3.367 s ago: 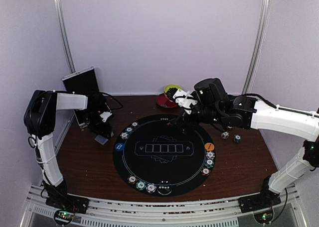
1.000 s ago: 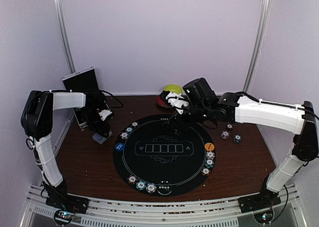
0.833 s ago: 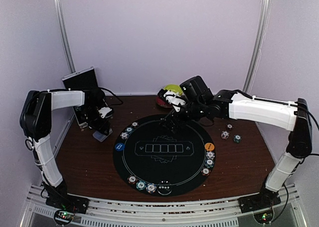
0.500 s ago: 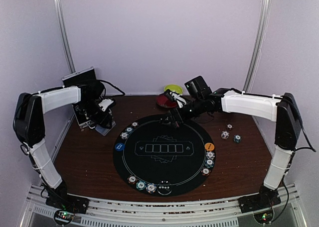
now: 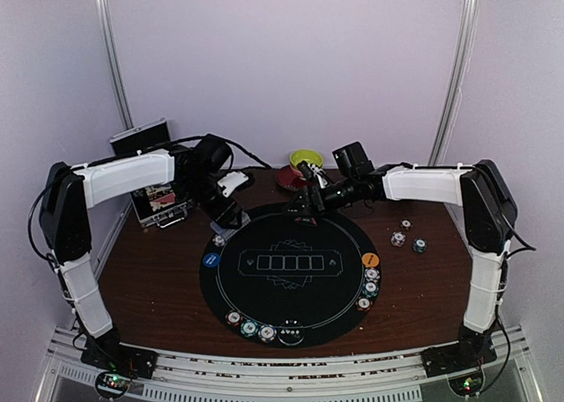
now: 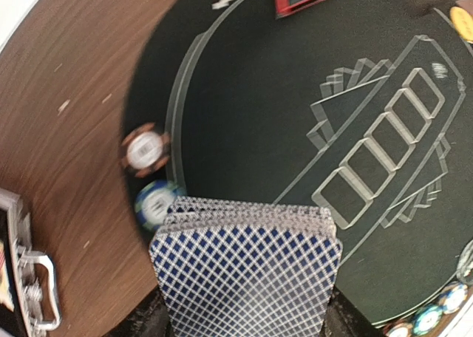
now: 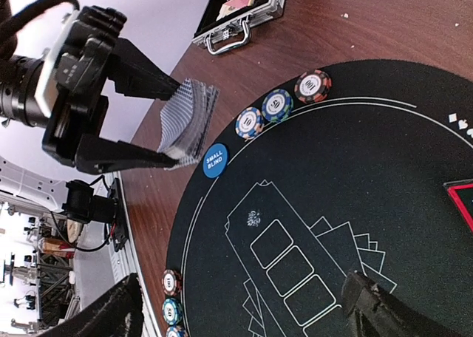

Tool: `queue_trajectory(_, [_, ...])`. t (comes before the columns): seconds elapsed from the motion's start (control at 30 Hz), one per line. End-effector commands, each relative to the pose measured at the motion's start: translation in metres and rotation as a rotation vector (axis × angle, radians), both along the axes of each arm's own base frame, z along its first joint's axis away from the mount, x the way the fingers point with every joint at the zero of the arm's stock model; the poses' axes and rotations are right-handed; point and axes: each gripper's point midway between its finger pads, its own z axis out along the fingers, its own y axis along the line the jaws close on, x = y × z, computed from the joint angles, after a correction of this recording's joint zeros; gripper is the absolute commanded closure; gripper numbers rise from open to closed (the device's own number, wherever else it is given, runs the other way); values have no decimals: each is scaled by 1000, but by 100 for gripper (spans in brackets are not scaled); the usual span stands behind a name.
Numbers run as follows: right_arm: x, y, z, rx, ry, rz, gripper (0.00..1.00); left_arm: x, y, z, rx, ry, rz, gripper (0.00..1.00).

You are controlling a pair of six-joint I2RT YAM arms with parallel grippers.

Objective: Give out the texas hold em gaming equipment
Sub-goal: Pass from the left arm to the right

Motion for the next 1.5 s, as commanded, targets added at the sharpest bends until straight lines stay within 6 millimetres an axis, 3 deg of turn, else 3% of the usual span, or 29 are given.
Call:
queue_trajectory(0.0, [-2,9,10,88,62,29,8,-1,-41,7,-48,-22,-56,39])
queue_trajectory(0.17, [-8,12,2,128,142,46,14,-9,-73,10,-57,-37,-119,39])
queue_trajectory(0.33, [-12,16,-7,160,239,65,19,-15,-90,6,-54,-39,-152,39])
queue_trajectory(1.23, [-11,20,-34,159,344,55,27,-34,-131,1,-49,-46,-244,38])
queue_trajectory(1.47, [-14,21,-37,168,368,66,37,-36,-135,0,-46,-51,-253,38])
